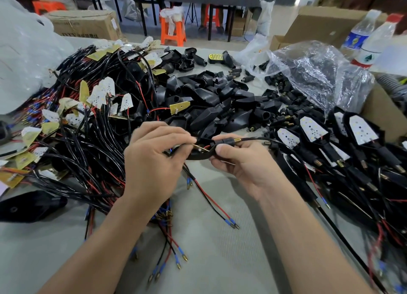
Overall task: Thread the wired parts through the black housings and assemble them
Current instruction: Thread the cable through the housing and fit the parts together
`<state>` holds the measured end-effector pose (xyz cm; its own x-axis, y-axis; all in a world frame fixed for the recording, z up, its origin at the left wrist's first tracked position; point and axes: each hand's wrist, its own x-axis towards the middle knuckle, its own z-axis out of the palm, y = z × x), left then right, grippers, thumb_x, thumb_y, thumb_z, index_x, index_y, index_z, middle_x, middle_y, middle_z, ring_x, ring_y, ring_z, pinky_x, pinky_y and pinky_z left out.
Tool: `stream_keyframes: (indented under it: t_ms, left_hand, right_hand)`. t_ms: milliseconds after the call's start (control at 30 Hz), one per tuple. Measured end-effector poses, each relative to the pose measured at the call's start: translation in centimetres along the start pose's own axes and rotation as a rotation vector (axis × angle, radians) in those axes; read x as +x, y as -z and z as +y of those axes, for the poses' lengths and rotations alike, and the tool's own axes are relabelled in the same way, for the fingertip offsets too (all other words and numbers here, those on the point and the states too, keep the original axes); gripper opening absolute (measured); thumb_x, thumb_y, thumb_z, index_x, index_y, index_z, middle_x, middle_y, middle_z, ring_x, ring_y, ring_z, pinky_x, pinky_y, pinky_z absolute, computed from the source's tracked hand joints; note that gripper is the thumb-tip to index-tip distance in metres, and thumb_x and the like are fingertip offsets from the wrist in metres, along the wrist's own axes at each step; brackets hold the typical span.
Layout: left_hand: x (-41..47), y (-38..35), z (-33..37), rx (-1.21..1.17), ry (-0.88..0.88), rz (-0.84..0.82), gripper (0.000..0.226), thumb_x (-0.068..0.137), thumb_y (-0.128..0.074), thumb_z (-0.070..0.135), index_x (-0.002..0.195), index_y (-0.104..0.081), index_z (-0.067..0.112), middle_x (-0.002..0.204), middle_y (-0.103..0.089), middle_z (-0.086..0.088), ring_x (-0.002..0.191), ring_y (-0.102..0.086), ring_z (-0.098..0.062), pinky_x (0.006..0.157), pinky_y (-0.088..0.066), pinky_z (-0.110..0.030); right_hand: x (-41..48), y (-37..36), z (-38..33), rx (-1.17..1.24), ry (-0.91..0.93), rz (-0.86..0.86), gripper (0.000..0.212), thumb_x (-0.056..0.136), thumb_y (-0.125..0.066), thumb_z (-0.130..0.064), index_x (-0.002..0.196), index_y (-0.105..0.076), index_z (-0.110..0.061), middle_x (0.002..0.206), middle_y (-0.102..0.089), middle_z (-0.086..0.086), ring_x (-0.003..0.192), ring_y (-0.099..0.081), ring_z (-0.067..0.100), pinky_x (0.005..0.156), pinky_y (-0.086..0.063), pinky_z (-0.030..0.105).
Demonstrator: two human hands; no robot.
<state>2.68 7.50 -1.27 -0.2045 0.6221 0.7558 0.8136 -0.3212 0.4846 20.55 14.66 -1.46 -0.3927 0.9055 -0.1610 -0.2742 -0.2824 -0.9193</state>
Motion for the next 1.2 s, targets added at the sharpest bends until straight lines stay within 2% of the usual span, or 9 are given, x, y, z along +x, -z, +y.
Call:
stream_keyframes:
  t_ms: [133,300,400,567,667,767,867,1067,1200]
  left_hand:
    - [-0.4,0.0,-0.2,0.237,-0.260,0.171,0.007,0.094,-0.079,0.024,0.089,-0.084,0.024,0.098,-0.075,0.018,0.093,-0.060,-0.018,0.091,-0.041,-0.035]
    - [-0.3,-0.2,-0.2,0.402,-0.263,0.294,0.016,0.094,-0.077,0.022,0.081,-0.083,0.029,0.091,-0.077,0.020,0.088,-0.058,-0.015,0.090,-0.033,-0.032]
    - [-0.5,-0.5,-0.3,0.397,-0.213,0.198,0.018,0.092,-0.074,0.017,0.083,-0.083,0.029,0.090,-0.077,0.017,0.081,-0.065,-0.017,0.082,-0.043,-0.035]
    - [-0.8,-1.0,1.1,-0.039,0.113,-0.036,0.016,0.084,-0.070,0.015,0.083,-0.084,0.022,0.092,-0.073,0.025,0.086,-0.071,0.000,0.078,-0.056,-0.018]
    - [-0.5,-0.8,1.1,-0.200,0.392,-0.051,0.017,0.083,-0.080,0.021,0.086,-0.081,0.038,0.077,-0.072,0.028,0.076,-0.070,0.004,0.068,-0.053,-0.011]
    - [-0.1,-0.6,0.1,-0.233,0.609,-0.110,0.033,0.080,-0.085,0.024,0.106,-0.077,0.043,0.082,-0.074,0.024,0.074,-0.070,0.004,0.070,-0.053,-0.010]
    - [0.3,-1.1,-0.4,-0.475,0.758,-0.312,0.035,0.089,-0.077,0.009,0.117,-0.076,0.029,0.097,-0.079,0.012,0.082,-0.073,-0.003,0.075,-0.058,-0.020]
    - [0.5,-1.0,-0.4,-0.897,0.879,-0.452,0.026,0.100,-0.059,0.002,0.110,-0.077,0.018,0.100,-0.080,-0.008,0.091,-0.077,-0.022,0.072,-0.059,-0.021]
    - [0.5,-1.0,-0.5,-0.892,0.918,-0.392,0.020,0.097,-0.064,0.005,0.103,-0.079,0.017,0.095,-0.080,-0.013,0.085,-0.078,-0.024,0.068,-0.059,-0.021]
  right_hand:
    - [0.2,-0.3,0.1,0.023,-0.088,0.043,0.012,0.092,-0.064,0.005,0.096,-0.073,-0.002,0.075,-0.072,0.013,0.062,-0.070,0.018,0.060,-0.058,0.023]
    - [0.3,-0.4,-0.2,0.118,-0.068,0.118,0.015,0.100,-0.059,-0.011,0.096,-0.070,-0.001,0.078,-0.074,0.014,0.058,-0.068,0.017,0.054,-0.056,0.024]
    - [0.3,-0.7,0.0,0.071,0.043,0.166,0.011,0.100,-0.059,-0.009,0.094,-0.066,-0.004,0.075,-0.072,0.010,0.056,-0.063,0.017,0.054,-0.053,0.025]
    - [0.6,-0.4,-0.3,0.079,0.155,0.251,0.013,0.100,-0.058,-0.004,0.092,-0.065,-0.012,0.070,-0.068,0.006,0.057,-0.058,0.018,0.058,-0.050,0.027]
    - [0.5,-0.3,-0.5,0.044,0.218,0.213,0.019,0.099,-0.056,0.002,0.090,-0.066,-0.011,0.076,-0.071,0.008,0.060,-0.057,0.018,0.061,-0.049,0.028]
    - [0.2,-0.4,-0.5,-0.017,0.318,0.109,0.019,0.097,-0.054,0.009,0.092,-0.065,-0.006,0.087,-0.074,0.013,0.062,-0.058,0.017,0.062,-0.051,0.025]
    - [0.0,-0.5,-0.7,-0.041,0.368,-0.006,0.020,0.097,-0.052,0.011,0.094,-0.065,-0.004,0.093,-0.075,0.015,0.063,-0.057,0.016,0.065,-0.051,0.024]
    - [-0.3,-0.9,-0.7,-0.032,0.320,-0.085,0.019,0.101,-0.049,0.005,0.099,-0.065,-0.004,0.096,-0.074,0.015,0.065,-0.055,0.020,0.066,-0.050,0.028]
    - [-0.2,-0.9,-1.0,-0.011,0.327,0.103,0.025,0.105,-0.050,-0.012,0.094,-0.071,-0.006,0.093,-0.075,0.018,0.064,-0.058,0.020,0.062,-0.050,0.027]
